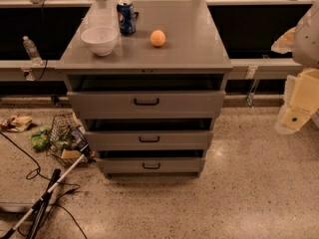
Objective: Pick orange
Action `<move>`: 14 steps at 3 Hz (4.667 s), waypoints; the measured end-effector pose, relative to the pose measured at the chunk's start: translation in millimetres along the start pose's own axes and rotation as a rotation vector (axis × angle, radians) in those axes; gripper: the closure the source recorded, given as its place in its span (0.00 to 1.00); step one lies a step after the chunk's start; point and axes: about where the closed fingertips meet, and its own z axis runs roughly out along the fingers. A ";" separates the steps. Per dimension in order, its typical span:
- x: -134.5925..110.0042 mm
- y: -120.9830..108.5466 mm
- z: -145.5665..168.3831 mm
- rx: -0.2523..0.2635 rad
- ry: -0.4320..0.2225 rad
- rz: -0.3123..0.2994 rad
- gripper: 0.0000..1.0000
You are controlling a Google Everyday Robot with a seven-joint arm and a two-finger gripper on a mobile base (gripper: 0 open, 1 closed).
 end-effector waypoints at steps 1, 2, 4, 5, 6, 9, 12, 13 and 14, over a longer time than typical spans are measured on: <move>-1.5 -2.8 1.6 0.003 -0.011 0.001 0.00; -18.6 -34.6 20.2 0.033 -0.140 0.016 0.00; -63.6 -131.5 59.7 0.128 -0.532 0.154 0.00; -77.0 -175.1 88.4 0.159 -0.670 0.209 0.00; -94.9 -209.5 129.1 0.183 -0.670 0.258 0.00; -156.8 -244.2 153.4 0.203 -0.788 0.287 0.00; -231.5 -314.6 228.9 0.205 -0.897 0.379 0.00; -241.6 -332.7 243.8 0.211 -0.922 0.392 0.00; -250.8 -345.8 254.5 0.214 -0.942 0.396 0.00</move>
Offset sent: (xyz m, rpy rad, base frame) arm 0.1002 0.0232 -0.0145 0.3097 -0.1494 0.0282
